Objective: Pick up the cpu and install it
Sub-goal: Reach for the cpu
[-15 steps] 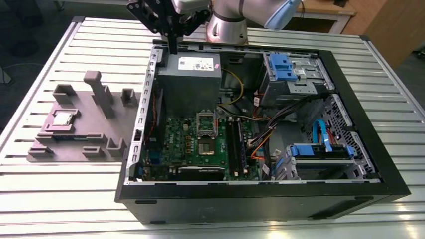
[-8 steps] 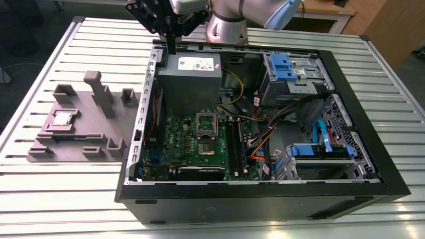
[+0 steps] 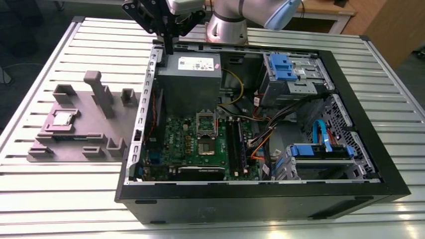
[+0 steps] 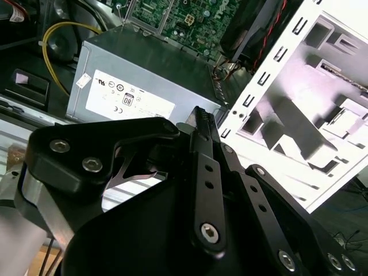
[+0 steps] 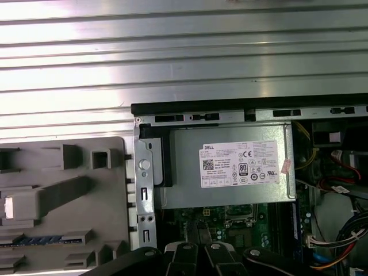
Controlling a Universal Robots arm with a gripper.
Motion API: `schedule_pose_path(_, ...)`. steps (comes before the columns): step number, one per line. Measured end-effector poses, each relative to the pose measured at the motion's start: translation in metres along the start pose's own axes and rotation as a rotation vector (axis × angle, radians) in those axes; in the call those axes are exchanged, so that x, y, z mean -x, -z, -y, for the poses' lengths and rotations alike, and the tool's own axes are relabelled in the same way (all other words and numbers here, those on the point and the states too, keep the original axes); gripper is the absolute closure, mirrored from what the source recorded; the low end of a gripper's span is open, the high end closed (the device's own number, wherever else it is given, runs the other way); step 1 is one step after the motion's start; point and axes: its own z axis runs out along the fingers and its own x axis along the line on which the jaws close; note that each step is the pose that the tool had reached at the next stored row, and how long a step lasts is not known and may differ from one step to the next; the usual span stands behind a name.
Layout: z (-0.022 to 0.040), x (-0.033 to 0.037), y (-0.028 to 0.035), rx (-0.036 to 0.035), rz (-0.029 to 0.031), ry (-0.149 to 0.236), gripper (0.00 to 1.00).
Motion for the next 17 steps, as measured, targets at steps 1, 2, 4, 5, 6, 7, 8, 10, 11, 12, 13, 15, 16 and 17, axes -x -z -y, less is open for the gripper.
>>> schedule_pose_path(1,0.0,-0.0003,-0.0001,0.0,-0.0007,0.0,0.9)
schedule_pose_path(2,0.0,-0.0006,-0.0001,-0.0001,-0.0012,0.0,0.9)
schedule_pose_path(4,0.0001,-0.0013,-0.0003,-0.0001,-0.0022,0.0,0.9)
schedule_pose_path(5,0.0001,-0.0016,-0.0003,-0.0001,-0.0027,0.0,0.9)
schedule_pose_path(6,0.0001,-0.002,-0.0004,-0.0001,-0.0032,0.0,0.9)
schedule_pose_path(7,0.0002,-0.0023,-0.0005,-0.0001,-0.0037,0.0,0.9)
schedule_pose_path(8,0.0002,-0.0027,-0.0005,-0.0002,-0.0043,0.0,0.9)
schedule_pose_path(10,0.0003,-0.0034,-0.0006,-0.0003,-0.0051,0.0,0.9)
schedule_pose_path(11,0.0003,-0.0038,-0.0007,-0.0003,-0.0056,0.0,0.9)
schedule_pose_path(12,0.0003,-0.0042,-0.0007,-0.0004,-0.006,0.0,0.9)
schedule_pose_path(13,0.0004,-0.0046,-0.0007,-0.0005,-0.0064,0.0,0.9)
schedule_pose_path(15,0.0004,-0.0053,-0.0009,-0.0005,-0.0072,0.0,0.9)
schedule_pose_path(16,0.0004,-0.0056,-0.0009,-0.0005,-0.0077,0.0,0.9)
schedule_pose_path(17,0.0005,-0.006,-0.0009,-0.0006,-0.0081,0.0,0.9)
